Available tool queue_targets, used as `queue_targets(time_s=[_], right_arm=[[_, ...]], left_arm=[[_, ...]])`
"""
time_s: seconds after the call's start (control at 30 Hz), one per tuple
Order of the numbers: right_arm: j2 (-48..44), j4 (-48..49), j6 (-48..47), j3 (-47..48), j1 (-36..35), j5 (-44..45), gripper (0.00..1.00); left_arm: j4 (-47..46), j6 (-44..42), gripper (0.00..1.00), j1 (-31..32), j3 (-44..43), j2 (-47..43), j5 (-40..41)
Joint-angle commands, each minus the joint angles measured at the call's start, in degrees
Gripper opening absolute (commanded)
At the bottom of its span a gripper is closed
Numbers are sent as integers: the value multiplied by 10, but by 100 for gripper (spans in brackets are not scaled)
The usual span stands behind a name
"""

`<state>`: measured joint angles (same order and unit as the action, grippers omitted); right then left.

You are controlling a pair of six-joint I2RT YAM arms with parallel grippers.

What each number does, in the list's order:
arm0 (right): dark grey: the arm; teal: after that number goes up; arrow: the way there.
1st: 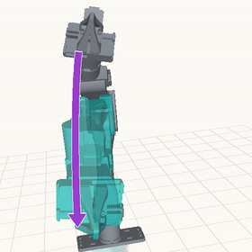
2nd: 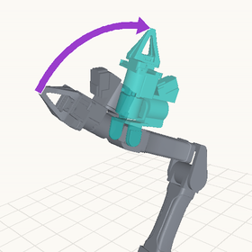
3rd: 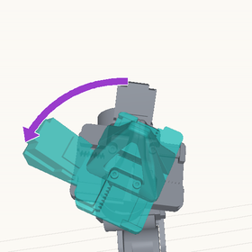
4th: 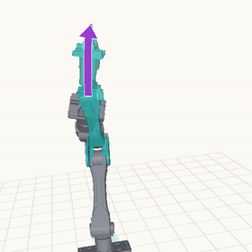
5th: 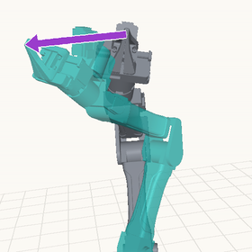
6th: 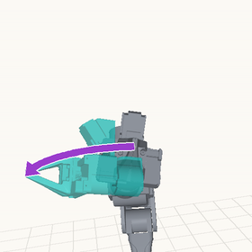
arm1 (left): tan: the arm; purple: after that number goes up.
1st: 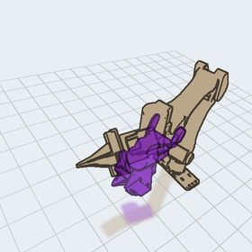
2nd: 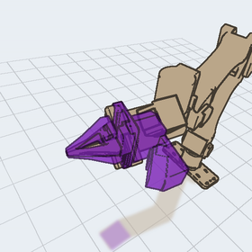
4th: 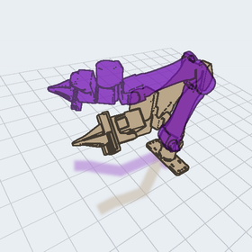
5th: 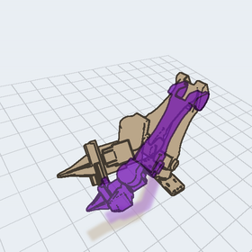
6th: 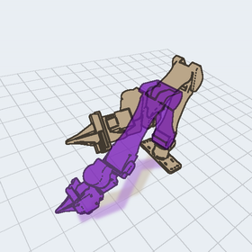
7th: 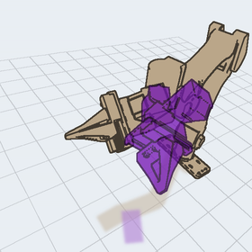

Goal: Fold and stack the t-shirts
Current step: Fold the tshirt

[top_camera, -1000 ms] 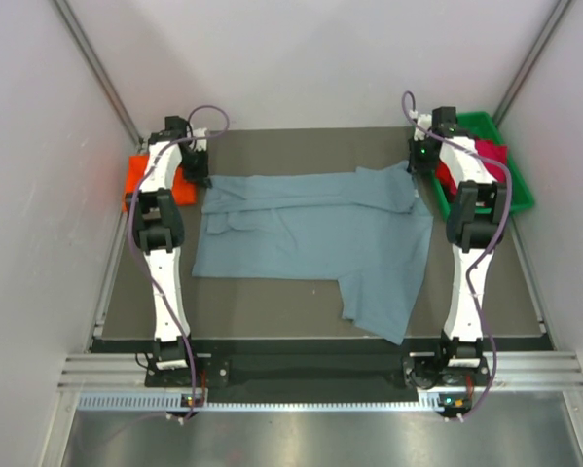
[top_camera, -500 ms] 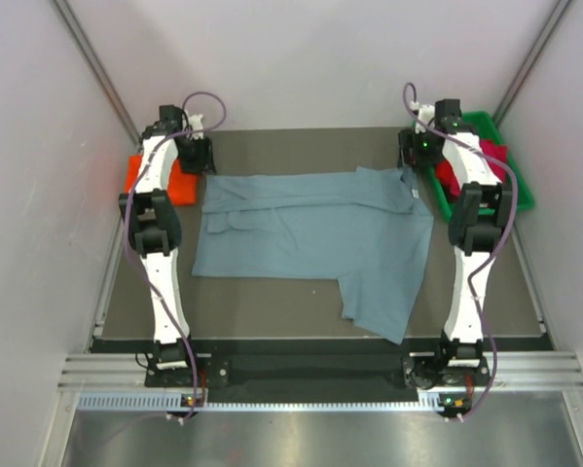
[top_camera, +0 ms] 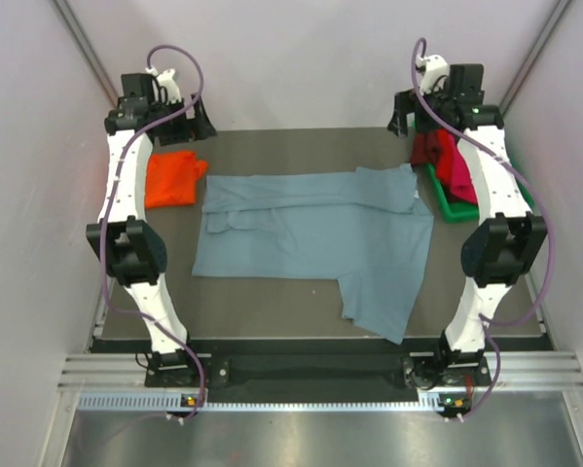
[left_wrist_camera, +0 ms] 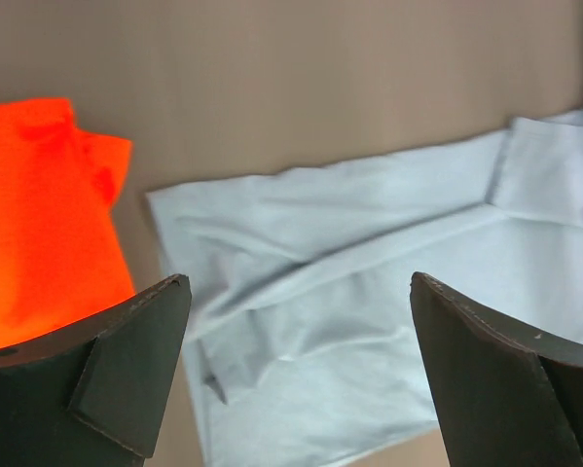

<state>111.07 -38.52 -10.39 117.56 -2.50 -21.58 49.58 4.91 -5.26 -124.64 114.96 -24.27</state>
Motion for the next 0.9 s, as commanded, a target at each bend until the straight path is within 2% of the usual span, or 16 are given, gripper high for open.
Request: queue_targets(time_s=[0.0, 0.03, 0.07, 0.1, 0.13, 0.23, 0.27, 0.3, 0.33, 0.6, 0.87], right_arm=[[-40, 15, 9, -36, -28, -30, 91], [-51, 19, 17, -42, -31, -32, 95], [-54, 21, 20, -46, -33, -35, 97], [-55, 24, 22, -48, -39, -36, 98], [-52, 25, 24, -47, -42, -35, 99], [-29, 29, 25, -34, -48, -26, 99], [-21, 30, 26, -29, -47, -20, 99], [-10, 32, 26, -16, -47, -19, 99], [10, 30, 20, -8, -48, -16, 99], [117, 41, -2, 57, -48, 12, 98], [200, 30, 11, 82, -48, -1, 95]], left_arm=[[-7, 18, 99, -6, 32, -33, -77], [-11, 9, 84, -5, 29, -36, -80], [-18, 6, 52, -5, 27, -38, -62], [-19, 9, 1, -4, 21, -37, -43], [-16, 12, 0, -4, 4, -33, -25], [-32, 12, 0, -4, -3, -25, -11], [-38, 10, 20, -4, -6, -17, -14], [-39, 7, 95, -4, -10, -11, -17], [-41, -1, 99, -3, -15, -5, -20], [-46, -30, 99, 9, 33, 39, 1], [-32, -29, 97, 71, 59, 83, -95]])
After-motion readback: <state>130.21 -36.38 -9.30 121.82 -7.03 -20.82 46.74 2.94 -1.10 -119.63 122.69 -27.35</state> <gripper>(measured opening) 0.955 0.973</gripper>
